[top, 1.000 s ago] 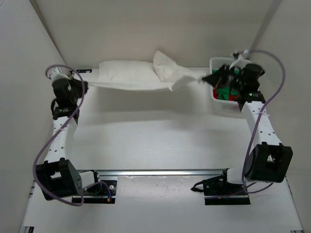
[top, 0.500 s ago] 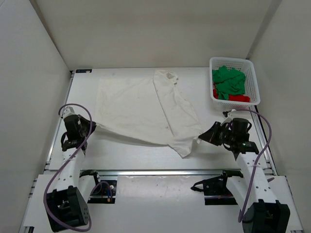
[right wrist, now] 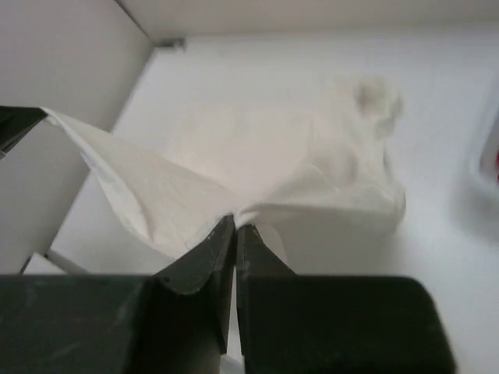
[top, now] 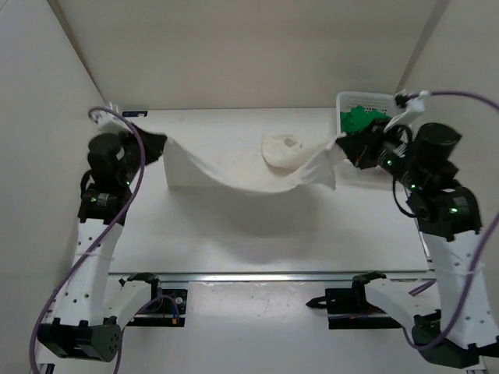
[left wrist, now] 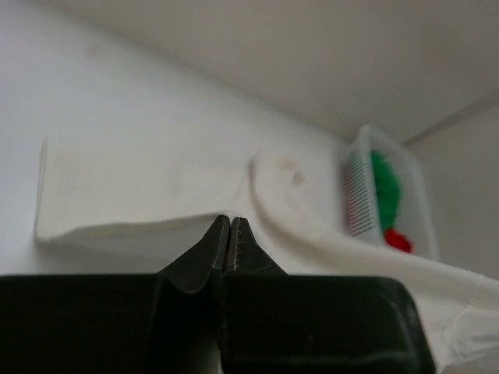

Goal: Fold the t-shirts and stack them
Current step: Flatten out the tshirt, then fold the flattened tshirt in 1/3 of the way

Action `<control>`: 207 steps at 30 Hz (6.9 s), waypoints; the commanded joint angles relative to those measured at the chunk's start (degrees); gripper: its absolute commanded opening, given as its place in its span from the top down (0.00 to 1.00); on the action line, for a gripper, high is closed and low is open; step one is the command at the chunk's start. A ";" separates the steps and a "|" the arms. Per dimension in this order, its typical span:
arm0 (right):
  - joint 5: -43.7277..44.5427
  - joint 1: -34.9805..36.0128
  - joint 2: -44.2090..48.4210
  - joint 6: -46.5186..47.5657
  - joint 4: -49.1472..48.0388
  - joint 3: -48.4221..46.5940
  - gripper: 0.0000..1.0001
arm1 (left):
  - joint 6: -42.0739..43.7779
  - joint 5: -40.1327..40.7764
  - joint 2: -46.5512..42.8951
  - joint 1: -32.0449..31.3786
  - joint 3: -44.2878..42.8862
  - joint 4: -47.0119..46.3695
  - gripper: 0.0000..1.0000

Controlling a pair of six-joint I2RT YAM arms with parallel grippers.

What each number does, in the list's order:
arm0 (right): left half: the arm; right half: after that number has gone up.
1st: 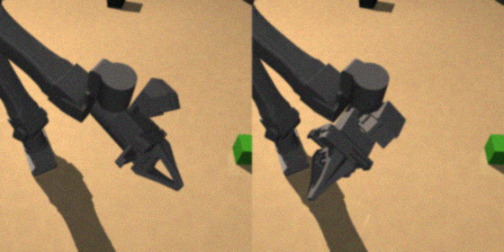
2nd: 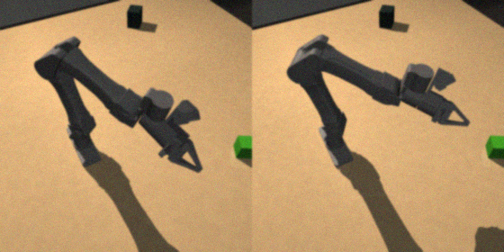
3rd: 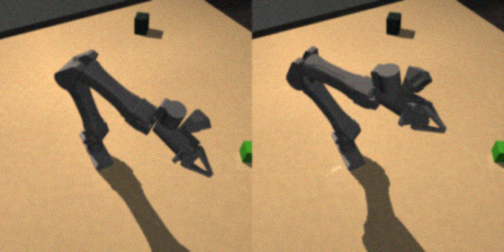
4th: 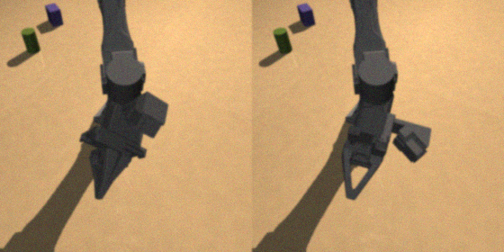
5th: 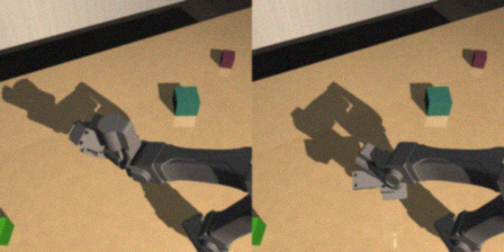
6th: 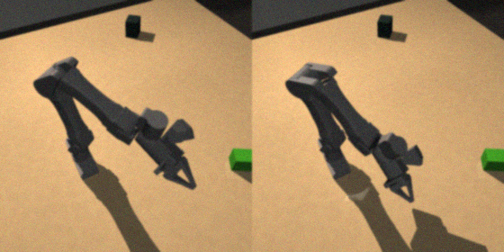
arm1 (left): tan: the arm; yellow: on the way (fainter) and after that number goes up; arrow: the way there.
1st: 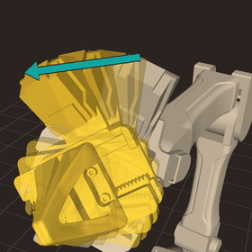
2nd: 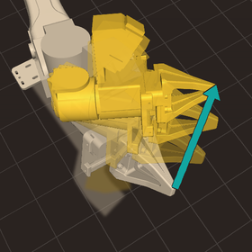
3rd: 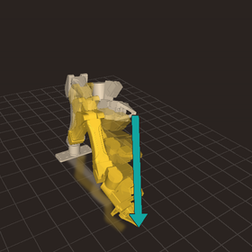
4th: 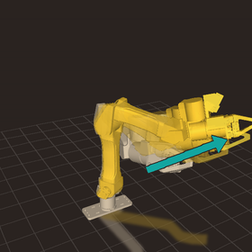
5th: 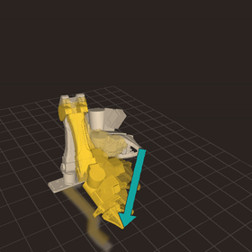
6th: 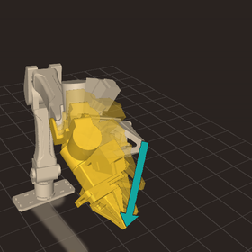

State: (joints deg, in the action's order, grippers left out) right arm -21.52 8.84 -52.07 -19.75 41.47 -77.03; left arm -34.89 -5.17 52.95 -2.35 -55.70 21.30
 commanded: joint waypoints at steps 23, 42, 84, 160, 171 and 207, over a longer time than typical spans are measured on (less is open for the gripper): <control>30.79 20.82 -26.15 17.40 -10.24 -30.88 1.00 | 6.33 8.51 6.38 4.26 -23.77 2.53 1.00; -2.82 -14.64 -48.75 -4.34 -25.65 -65.26 1.00 | 6.59 11.84 36.88 7.09 -64.52 6.74 1.00; 4.67 1.63 7.09 -1.35 -0.85 39.24 1.00 | 0.18 9.57 -9.88 9.11 30.39 -4.24 1.00; 11.67 -12.97 -31.63 -16.10 -37.44 40.54 1.00 | -15.56 -5.38 19.13 15.53 38.82 -28.60 0.53; 10.26 -18.78 6.71 -17.26 -21.99 59.91 0.72 | -13.71 -4.32 1.83 15.37 44.10 -17.44 0.54; 25.38 20.24 -33.38 -3.80 -18.71 29.46 0.94 | -1.93 1.39 14.20 -27.36 28.11 -27.63 0.53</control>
State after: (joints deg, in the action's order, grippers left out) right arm 2.22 27.79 -90.04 -20.23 25.19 -51.31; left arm -37.45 -3.66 67.31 -30.00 -27.79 -4.91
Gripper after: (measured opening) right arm 0.059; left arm 0.460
